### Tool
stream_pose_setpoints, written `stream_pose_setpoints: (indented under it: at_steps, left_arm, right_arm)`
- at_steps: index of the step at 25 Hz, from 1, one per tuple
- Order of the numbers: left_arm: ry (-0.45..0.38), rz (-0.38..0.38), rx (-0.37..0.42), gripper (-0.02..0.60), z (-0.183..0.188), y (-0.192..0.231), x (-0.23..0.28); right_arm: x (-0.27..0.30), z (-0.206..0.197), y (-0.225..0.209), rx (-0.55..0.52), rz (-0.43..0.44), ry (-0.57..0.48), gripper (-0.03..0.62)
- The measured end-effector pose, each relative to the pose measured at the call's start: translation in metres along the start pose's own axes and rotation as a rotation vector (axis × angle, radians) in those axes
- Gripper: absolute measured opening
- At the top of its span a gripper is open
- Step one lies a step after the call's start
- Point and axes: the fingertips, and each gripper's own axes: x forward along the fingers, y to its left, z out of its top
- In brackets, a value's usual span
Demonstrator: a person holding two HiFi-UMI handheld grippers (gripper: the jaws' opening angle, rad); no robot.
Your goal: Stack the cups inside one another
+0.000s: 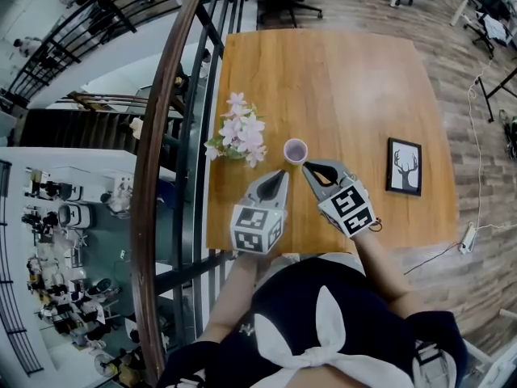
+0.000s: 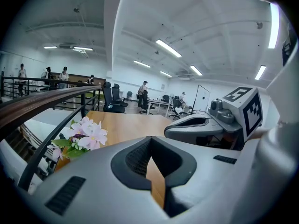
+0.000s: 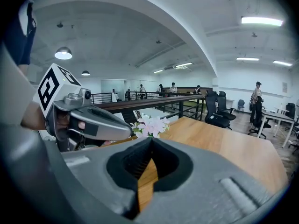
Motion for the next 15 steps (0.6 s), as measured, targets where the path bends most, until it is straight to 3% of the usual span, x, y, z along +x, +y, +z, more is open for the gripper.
stream_pose_setpoints:
  at_steps: [15]
  left_arm:
    - [0.013, -0.035, 0.014, 0.017, -0.008, -0.013, -0.006]
  right_arm:
    - [-0.005, -0.006, 0.022, -0.014, 0.013, 0.028, -0.002]
